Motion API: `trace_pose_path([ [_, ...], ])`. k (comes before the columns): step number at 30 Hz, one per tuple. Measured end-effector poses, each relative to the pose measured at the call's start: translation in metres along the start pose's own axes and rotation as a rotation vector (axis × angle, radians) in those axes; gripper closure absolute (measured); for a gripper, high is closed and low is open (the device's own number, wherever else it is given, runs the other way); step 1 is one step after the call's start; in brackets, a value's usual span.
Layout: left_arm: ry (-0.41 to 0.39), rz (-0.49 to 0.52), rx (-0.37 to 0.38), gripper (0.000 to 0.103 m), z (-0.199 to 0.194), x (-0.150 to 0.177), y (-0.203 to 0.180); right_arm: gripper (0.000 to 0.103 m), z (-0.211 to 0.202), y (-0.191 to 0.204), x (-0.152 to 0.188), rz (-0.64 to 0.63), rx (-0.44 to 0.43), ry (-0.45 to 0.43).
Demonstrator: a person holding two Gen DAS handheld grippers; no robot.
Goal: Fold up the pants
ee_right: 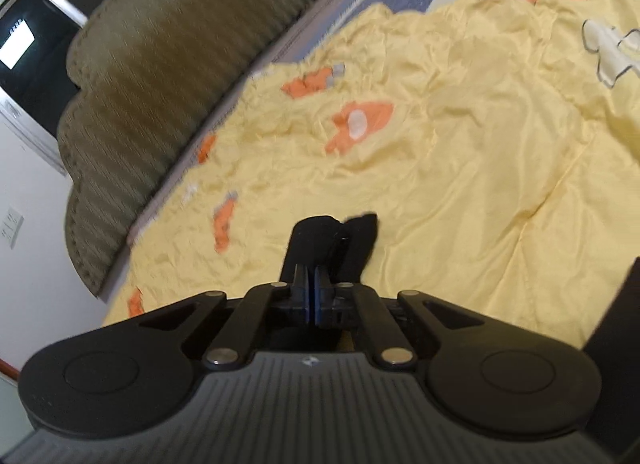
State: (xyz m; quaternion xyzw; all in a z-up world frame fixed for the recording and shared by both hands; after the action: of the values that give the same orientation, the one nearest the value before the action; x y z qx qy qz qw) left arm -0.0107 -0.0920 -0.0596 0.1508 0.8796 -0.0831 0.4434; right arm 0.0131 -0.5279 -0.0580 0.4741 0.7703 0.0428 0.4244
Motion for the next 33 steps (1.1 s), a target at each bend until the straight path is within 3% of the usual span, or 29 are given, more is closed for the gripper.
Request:
trace_pose_path([
  [6, 0.000, 0.000, 0.000, 0.005, 0.000, 0.000, 0.000, 0.099, -0.043, 0.010, -0.018, -0.029, -0.031, -0.085],
  [12, 0.000, 0.000, 0.000, 0.005, 0.000, 0.000, 0.000, 0.099, -0.115, 0.009, -0.032, -0.040, -0.073, -0.190],
  [16, 0.001, 0.000, 0.003, 0.005, 0.000, 0.000, 0.000, 0.099, -0.175, -0.013, -0.026, -0.020, -0.076, -0.245],
  [20, 0.002, 0.001, 0.003, 0.004, 0.000, 0.000, 0.000, 0.099, -0.220, -0.054, -0.005, 0.025, -0.015, -0.259],
  [26, 0.002, 0.001, 0.003, 0.004, 0.000, 0.000, 0.000, 0.099, -0.213, -0.127, 0.047, 0.145, 0.127, -0.136],
  [30, 0.002, 0.002, 0.003, 0.004, 0.000, 0.000, 0.000, 0.099, -0.213, -0.137, 0.062, 0.180, 0.124, -0.124],
  [33, 0.003, 0.002, 0.003, 0.004, 0.000, 0.000, 0.000, 0.099, -0.207, -0.125, 0.041, 0.183, 0.082, -0.128],
])
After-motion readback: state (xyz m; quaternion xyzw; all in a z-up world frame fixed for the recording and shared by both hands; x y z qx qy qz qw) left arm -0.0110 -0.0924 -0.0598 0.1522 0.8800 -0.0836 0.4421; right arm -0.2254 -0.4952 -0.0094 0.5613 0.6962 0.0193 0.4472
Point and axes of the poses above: each gripper's, at about its wrist camera, not at the fingertips, and z roughly the way its jaws point, y to its left, x to its underside, the point moved 4 cm from there along z, roughly the way its jaws point, and after that the axes turned 11 degrees about -z, right-handed, at the moved point
